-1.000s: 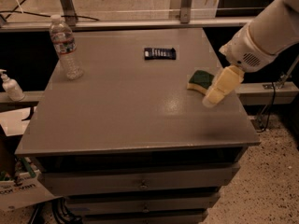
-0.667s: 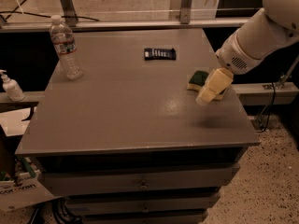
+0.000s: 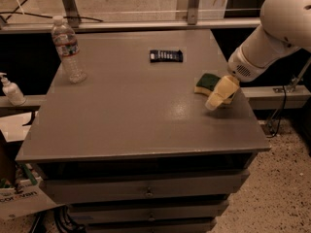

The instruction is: Move sponge near water bottle

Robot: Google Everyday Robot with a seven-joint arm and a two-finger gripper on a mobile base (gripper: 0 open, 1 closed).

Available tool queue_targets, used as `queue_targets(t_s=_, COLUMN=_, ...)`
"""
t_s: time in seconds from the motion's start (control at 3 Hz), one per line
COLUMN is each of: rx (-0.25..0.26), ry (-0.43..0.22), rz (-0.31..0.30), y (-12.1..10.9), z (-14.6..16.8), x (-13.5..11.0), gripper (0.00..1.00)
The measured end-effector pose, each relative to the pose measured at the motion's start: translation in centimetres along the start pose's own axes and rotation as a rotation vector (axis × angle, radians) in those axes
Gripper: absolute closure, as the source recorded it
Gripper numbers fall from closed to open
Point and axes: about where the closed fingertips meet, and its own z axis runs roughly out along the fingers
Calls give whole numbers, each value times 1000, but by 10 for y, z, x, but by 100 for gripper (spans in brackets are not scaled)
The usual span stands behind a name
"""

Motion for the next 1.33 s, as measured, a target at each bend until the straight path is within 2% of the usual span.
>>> queue_targets(t_s=0.33, rx=-6, ry=19, rz=56, y=-10, z=12, x=14, gripper=17)
queue_targets(t_s=0.67, rx=-16, ry=17, rz=76, y=-14, z=10, x=14, gripper=40)
queue_targets(t_s=1.0, rx=-49, ry=-16, rz=58, y=-14, z=-5, x=-8, gripper=64)
queue_targets(t_s=1.33, rx=-138, ry=-69, rz=-9, y=10, z=-18, x=-51, gripper=87)
